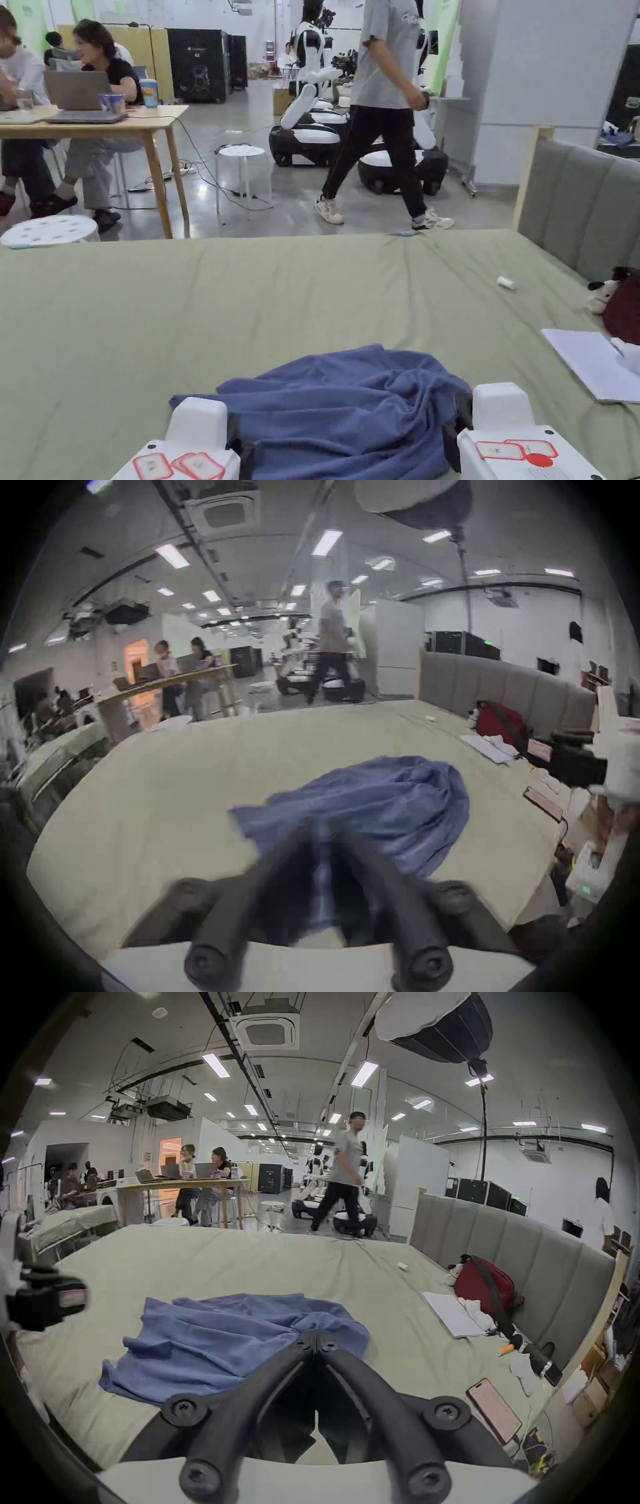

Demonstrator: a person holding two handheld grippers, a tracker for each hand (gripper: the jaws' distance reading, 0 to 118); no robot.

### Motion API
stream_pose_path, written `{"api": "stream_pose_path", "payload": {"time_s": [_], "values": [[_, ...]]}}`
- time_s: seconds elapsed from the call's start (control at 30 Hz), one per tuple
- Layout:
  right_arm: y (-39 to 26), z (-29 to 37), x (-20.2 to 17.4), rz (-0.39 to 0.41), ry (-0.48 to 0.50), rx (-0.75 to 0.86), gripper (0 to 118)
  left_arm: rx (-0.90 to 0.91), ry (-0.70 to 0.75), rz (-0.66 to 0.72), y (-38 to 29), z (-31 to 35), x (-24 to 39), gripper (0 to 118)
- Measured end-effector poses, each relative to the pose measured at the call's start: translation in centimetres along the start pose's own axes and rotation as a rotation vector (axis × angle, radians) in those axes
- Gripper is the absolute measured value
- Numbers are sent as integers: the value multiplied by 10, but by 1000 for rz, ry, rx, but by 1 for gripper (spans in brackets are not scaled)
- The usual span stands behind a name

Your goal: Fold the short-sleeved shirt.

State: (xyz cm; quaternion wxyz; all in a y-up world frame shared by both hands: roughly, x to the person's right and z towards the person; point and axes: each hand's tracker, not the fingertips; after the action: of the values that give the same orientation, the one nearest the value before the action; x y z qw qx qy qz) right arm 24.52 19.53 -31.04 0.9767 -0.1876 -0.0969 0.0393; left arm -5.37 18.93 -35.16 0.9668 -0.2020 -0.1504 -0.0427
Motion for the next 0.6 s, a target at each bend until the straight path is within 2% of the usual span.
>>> {"api": "stream_pose_path", "payload": {"time_s": [0.03,0.13,0.2,0.3,0.43,0.6], "values": [[0,0,-4,-5,9,-1,0,-2,44,26,-8,9,-11,0],[1,1,-17,6,16,-1,0,-107,-25,62,-18,18,-40,0],[1,0,-22,3,26,-5,0,-96,34,15,-18,13,-50,0],[-2,-7,-29,3,35,-15,0,-150,4,78,-8,-11,-70,0],[-7,-21,-34,19,37,-41,0,-277,22,56,14,-79,-97,0],[-13,-44,-33,22,32,-67,0,-467,-14,219,43,-185,-137,0]]}}
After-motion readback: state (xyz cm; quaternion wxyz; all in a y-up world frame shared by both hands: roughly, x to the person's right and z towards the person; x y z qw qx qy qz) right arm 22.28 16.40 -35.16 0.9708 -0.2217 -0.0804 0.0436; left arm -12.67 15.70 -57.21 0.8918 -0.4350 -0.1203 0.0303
